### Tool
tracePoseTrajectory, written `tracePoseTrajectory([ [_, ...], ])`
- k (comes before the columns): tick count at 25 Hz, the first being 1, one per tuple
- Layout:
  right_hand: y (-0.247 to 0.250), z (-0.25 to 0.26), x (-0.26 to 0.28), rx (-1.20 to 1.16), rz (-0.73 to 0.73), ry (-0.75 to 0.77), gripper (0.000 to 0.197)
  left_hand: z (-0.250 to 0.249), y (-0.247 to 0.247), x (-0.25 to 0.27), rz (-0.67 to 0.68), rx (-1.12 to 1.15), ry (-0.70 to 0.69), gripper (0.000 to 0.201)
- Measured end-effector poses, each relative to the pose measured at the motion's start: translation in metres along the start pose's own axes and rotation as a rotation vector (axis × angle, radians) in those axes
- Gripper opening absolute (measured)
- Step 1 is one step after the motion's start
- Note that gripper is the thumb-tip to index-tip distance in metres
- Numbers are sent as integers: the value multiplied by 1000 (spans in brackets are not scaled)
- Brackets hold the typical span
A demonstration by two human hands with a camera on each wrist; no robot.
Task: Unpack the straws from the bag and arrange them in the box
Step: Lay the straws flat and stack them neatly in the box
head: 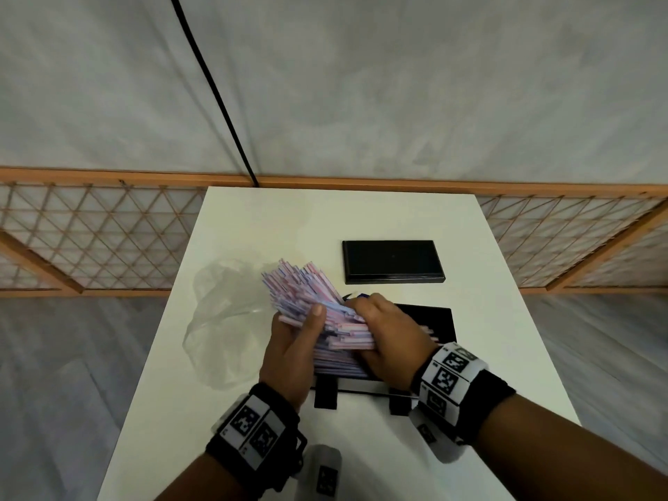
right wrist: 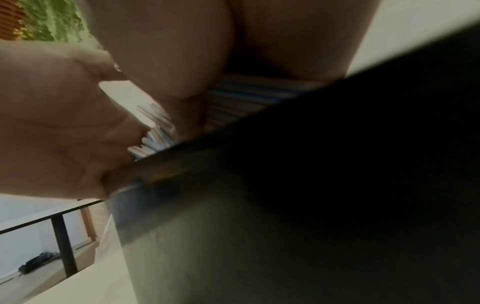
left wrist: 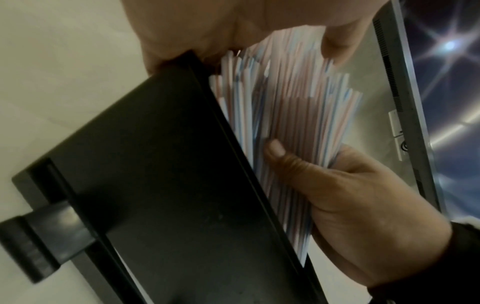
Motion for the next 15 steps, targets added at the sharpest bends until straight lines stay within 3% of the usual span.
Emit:
tracePoseTrajectory([
  [2, 8, -2, -2, 20, -44, -36, 59, -2, 1, -1, 23, -56, -23, 58],
  [4, 9, -8, 0, 79, -6, -86, 76, 0, 5, -1, 15, -77, -28, 48],
  [6, 17, -14, 9, 102, -36, -104, 82, 0, 5, 0, 29, -133, -37, 54],
  [9, 35, -22, 31, 81, -135, -153, 51, 5, 6, 3, 31, -260, 14, 74],
  [12, 3, -25, 45, 108, 119, -161, 46, 9, 6, 5, 28, -377, 71, 79],
  [15, -14, -27, 44, 151, 174, -133, 37, 9, 6, 7, 28, -475, 105, 81],
])
Point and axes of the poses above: each hand's wrist, its own x-axis away from the middle knuckle, its own y-axis out of the back of the hand, z = x × y, the point moved 9 cm from there along -x, towards the middle knuckle, and after that the axes turned 6 degrees about -y, right-handed, at the moved point
